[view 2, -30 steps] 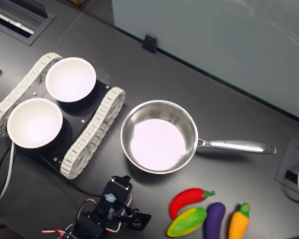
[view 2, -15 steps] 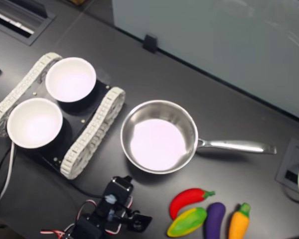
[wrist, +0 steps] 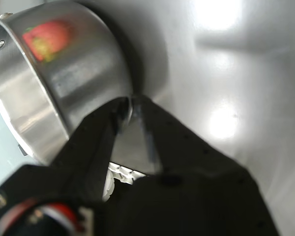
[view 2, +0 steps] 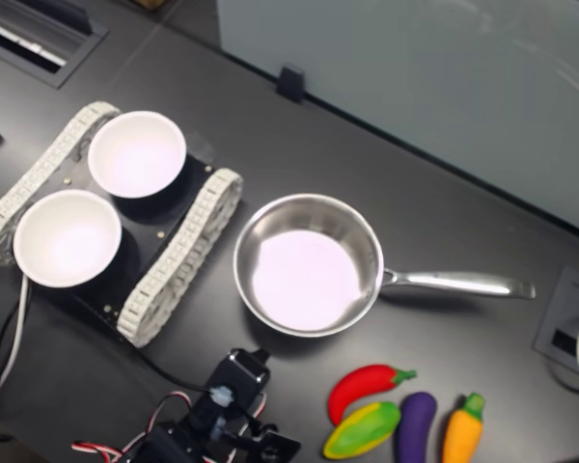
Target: Pick up the brinjal and place them in the pan
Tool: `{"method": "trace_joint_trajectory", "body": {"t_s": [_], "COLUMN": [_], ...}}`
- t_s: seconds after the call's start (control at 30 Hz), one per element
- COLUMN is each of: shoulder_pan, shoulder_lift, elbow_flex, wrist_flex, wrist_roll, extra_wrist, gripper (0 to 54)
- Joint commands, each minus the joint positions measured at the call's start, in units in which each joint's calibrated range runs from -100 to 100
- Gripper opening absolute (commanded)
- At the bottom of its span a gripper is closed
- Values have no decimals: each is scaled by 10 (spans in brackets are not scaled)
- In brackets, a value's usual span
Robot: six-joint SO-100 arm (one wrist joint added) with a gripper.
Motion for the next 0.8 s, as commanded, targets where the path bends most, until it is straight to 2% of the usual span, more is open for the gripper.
{"method": "trace_joint_trajectory", "body": {"t_s": [0.0, 0.3, 0.47, 0.77], "shoulder_pan": [25, 71, 111, 208], "shoulder_lift": [19, 71, 109, 193], "elbow_flex": [-71, -131, -153, -271], "wrist_flex": [5, 0, -24, -24], "wrist_roll": [-5, 6, 25, 76], "extra_wrist": [-2, -2, -2, -4], "gripper": [1, 1, 1, 10]}}
